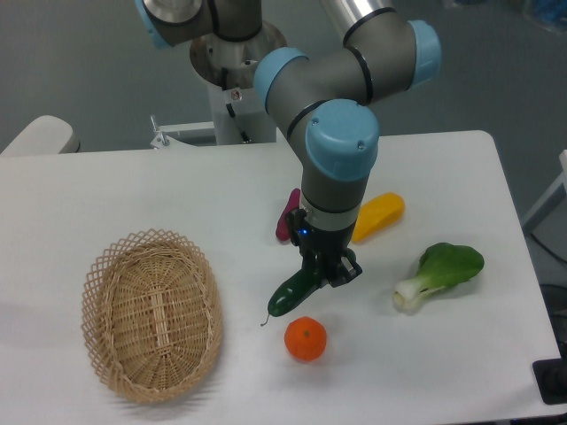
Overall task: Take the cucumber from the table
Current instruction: 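Lift the grasped cucumber up off the table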
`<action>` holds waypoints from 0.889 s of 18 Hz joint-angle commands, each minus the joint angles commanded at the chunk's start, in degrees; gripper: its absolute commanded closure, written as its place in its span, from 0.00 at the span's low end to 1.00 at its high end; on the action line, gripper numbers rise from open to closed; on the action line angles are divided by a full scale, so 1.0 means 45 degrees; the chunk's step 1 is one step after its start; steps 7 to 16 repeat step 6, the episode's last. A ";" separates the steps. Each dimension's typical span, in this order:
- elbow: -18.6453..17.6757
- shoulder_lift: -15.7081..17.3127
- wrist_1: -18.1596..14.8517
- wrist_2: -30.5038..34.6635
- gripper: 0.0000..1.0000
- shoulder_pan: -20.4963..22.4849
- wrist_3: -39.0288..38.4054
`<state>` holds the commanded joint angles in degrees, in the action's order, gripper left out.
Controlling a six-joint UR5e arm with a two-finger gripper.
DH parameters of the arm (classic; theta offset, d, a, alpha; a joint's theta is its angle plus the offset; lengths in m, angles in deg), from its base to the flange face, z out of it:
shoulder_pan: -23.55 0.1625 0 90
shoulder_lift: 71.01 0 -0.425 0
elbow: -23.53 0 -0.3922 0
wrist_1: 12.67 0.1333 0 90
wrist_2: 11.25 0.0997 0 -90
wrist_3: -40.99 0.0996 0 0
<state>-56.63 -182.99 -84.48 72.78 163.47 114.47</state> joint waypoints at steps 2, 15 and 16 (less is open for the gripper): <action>0.0020 0.0000 0.0000 -0.0040 0.86 0.0000 -0.0020; 0.0059 0.0020 0.0000 -0.0175 0.86 0.0059 -0.0020; 0.0059 0.0020 0.0000 -0.0175 0.86 0.0059 -0.0020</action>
